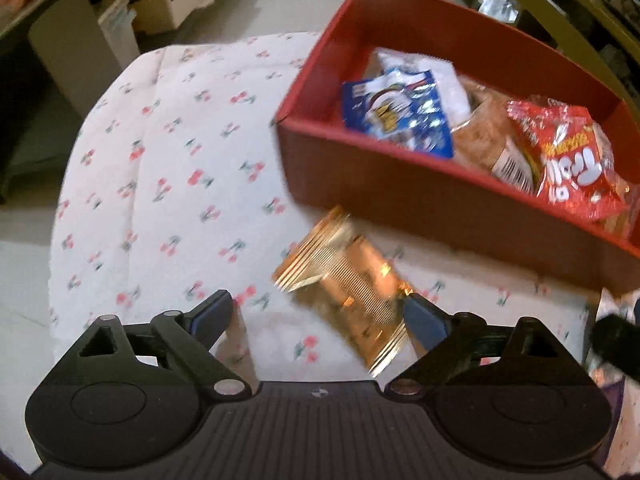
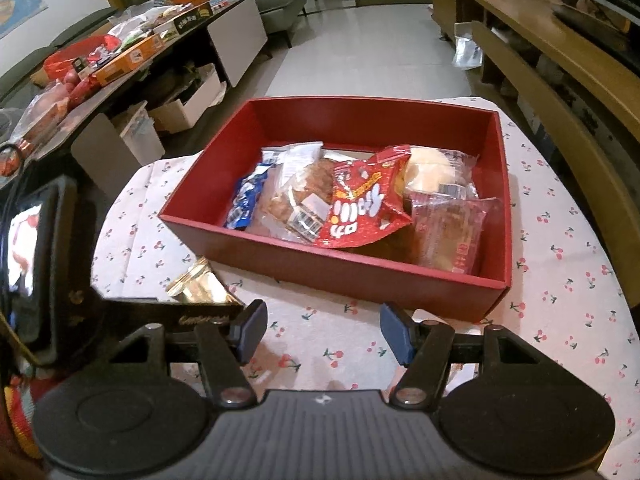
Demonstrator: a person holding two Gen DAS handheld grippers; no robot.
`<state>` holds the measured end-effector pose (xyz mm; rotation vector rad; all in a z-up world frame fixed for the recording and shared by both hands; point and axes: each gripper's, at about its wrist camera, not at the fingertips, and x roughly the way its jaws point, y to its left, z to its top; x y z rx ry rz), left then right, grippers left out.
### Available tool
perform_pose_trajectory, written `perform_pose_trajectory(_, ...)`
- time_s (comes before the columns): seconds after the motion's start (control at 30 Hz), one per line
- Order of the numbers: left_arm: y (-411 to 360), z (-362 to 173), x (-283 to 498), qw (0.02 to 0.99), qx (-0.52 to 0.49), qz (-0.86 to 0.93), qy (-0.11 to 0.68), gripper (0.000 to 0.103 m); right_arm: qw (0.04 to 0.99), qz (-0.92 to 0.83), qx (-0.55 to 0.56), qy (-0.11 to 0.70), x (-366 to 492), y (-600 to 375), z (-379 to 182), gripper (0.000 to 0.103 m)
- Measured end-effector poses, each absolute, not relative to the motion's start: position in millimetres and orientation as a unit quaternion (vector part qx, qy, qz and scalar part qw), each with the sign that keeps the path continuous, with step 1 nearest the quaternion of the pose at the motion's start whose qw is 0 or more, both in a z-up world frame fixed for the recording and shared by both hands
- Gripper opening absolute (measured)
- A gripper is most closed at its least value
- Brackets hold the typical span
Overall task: Organize snacks
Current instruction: 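Grasp the gold wafer packet with the left tool while the right tool grasps the white Kaprons wafer pack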
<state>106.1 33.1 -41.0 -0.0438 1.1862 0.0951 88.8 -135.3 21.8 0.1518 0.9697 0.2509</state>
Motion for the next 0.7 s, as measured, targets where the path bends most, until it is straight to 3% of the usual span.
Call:
perform_pose_trajectory(0.27,57.1,-30.9,95.7,0.824,-0.110,0.040,0.555,0.095,0.874,0.130,0.078,0.461,83.8,-133.6,26.9,0.064)
perform_pose_trajectory(0.47,41.5,-34.4,121.3,0.830,-0.121,0.079,0.539,0.101,0.871,0.122,0.083,0.468,85.6,-140.1,22.2,0.065)
perform_pose_trajectory(0.57,33.2,-36.2,124.3,0.836,-0.090,0.090,0.534,0.101,0.870,0.122,0.081,0.472,87.0,-141.3,20.1,0.065)
perform_pose_trajectory(0.7,24.1,-37.3,118.1,0.844,-0.034,0.081,0.529,0.092,0.870,0.124,0.076,0.472,87.7,-139.1,21.1,0.065)
